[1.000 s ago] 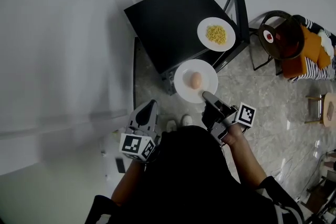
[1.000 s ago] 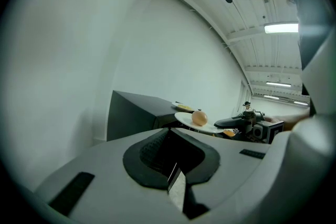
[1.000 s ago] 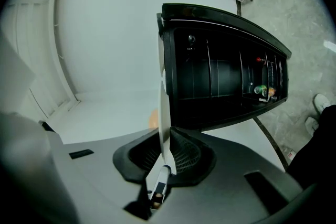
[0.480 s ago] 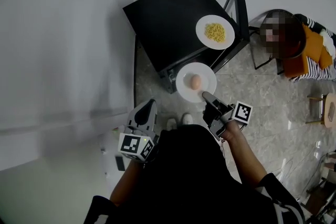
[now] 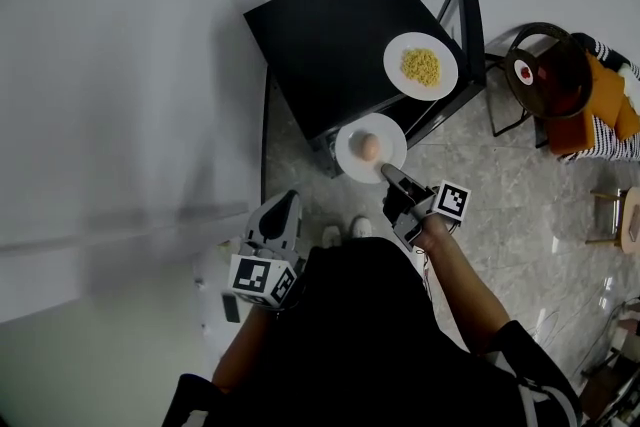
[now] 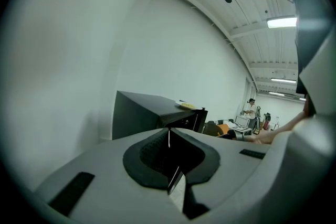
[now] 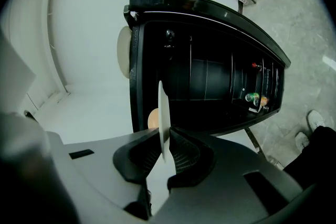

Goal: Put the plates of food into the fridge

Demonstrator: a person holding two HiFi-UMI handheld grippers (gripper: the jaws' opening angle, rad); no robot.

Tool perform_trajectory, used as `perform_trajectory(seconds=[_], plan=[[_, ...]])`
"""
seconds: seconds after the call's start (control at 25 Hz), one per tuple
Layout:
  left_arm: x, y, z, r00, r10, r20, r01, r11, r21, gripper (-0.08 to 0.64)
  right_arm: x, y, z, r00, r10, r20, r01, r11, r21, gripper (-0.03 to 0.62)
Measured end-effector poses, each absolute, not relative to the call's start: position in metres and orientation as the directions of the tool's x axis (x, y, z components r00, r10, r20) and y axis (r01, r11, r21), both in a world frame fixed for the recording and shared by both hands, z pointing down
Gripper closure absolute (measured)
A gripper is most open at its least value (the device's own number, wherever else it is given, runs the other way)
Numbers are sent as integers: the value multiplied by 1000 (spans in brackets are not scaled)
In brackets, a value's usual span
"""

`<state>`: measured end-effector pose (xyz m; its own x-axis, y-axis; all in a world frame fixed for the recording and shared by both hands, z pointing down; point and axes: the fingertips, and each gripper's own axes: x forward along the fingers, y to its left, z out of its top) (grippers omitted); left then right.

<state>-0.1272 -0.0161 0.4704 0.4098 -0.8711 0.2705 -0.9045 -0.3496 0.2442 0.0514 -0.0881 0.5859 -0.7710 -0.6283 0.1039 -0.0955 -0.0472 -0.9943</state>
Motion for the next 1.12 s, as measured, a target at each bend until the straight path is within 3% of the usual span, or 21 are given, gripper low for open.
perform_trajectory(seconds=[1.12], plan=[[-149, -18, 476, 343, -890, 300, -930, -279, 238, 537, 8, -162, 653, -746, -630, 217, -176, -129, -976, 538]])
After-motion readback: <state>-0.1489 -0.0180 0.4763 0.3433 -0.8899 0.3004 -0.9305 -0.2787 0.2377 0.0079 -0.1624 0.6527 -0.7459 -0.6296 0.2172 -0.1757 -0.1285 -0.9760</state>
